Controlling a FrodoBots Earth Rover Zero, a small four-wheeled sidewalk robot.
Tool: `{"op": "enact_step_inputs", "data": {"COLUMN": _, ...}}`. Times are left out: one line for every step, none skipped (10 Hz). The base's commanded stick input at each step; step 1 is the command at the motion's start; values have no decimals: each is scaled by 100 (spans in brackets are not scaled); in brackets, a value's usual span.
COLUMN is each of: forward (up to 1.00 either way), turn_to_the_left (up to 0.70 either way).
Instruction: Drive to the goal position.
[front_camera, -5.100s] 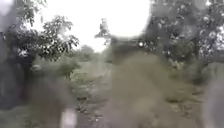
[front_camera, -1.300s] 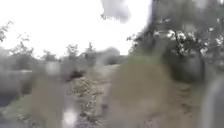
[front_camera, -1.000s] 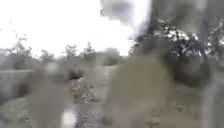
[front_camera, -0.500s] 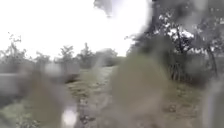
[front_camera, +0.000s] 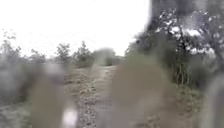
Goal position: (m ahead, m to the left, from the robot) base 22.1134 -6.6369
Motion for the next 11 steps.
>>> {"op": "enact_step_inputs", "data": {"forward": 85, "turn_to_the_left": 13}}
{"op": "enact_step_inputs", "data": {"forward": 85, "turn_to_the_left": 34}}
{"op": "enact_step_inputs", "data": {"forward": 85, "turn_to_the_left": 25}}
{"op": "enact_step_inputs", "data": {"forward": 85, "turn_to_the_left": 5}}
{"op": "enact_step_inputs", "data": {"forward": 85, "turn_to_the_left": 0}}
{"op": "enact_step_inputs", "data": {"forward": 85, "turn_to_the_left": 0}}
{"op": "enact_step_inputs", "data": {"forward": 85, "turn_to_the_left": 0}}
{"op": "enact_step_inputs", "data": {"forward": 85, "turn_to_the_left": 0}}
{"op": "enact_step_inputs", "data": {"forward": 85, "turn_to_the_left": 0}}
{"op": "enact_step_inputs", "data": {"forward": 85, "turn_to_the_left": 0}}
{"op": "enact_step_inputs", "data": {"forward": 85, "turn_to_the_left": 0}}
